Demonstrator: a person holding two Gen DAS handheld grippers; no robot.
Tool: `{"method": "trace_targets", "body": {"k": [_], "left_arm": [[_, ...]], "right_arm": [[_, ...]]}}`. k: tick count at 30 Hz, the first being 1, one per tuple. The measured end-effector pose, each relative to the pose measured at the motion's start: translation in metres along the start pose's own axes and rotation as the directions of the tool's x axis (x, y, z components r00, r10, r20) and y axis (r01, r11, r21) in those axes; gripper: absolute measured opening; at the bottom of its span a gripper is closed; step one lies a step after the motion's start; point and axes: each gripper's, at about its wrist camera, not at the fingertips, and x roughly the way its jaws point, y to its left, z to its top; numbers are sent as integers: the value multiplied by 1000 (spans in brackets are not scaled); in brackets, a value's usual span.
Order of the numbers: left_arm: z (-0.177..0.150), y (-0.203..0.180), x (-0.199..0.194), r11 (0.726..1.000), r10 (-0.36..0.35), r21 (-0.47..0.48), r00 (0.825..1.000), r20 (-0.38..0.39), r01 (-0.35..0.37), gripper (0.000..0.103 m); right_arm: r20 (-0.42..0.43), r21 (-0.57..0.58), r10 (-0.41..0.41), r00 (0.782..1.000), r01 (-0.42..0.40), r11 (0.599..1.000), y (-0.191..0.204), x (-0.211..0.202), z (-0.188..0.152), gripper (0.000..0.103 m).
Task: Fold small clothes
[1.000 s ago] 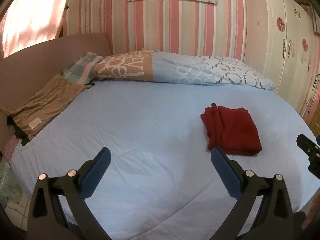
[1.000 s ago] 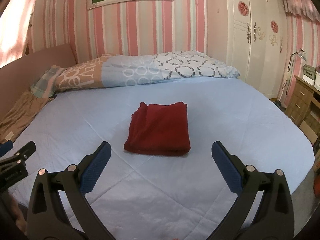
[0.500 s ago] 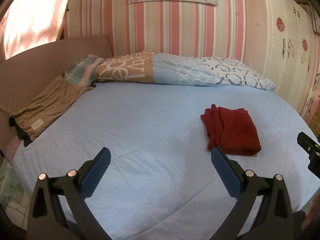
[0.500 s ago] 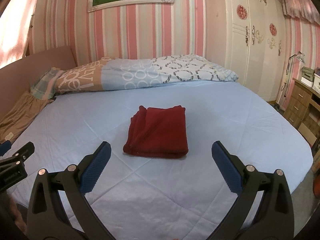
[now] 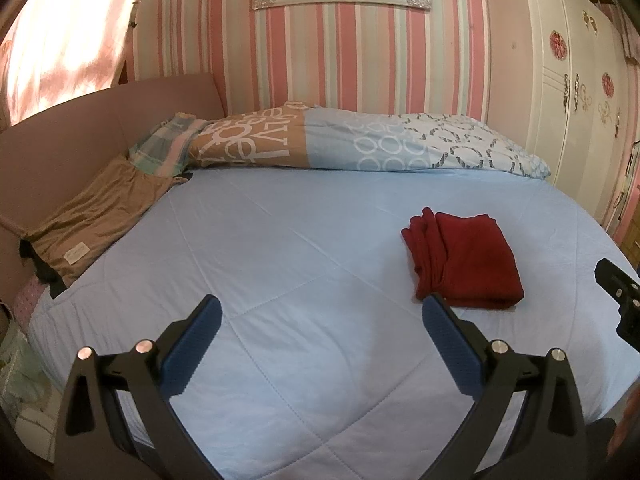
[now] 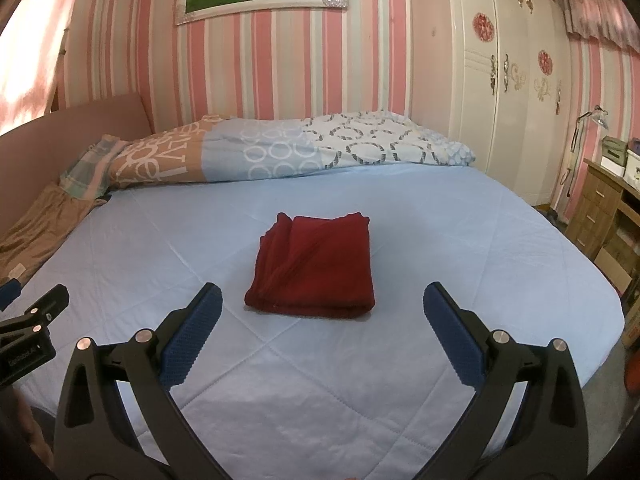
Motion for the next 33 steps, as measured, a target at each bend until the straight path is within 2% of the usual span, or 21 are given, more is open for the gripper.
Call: {"method": "trace_targets", "body": {"k": [33], "left_arm": [[1, 5, -3, 1000, -7, 11, 1000, 1, 7, 101]], "right_arm": [[6, 2, -7, 1000, 7, 1000, 4, -2, 3, 100]]}}
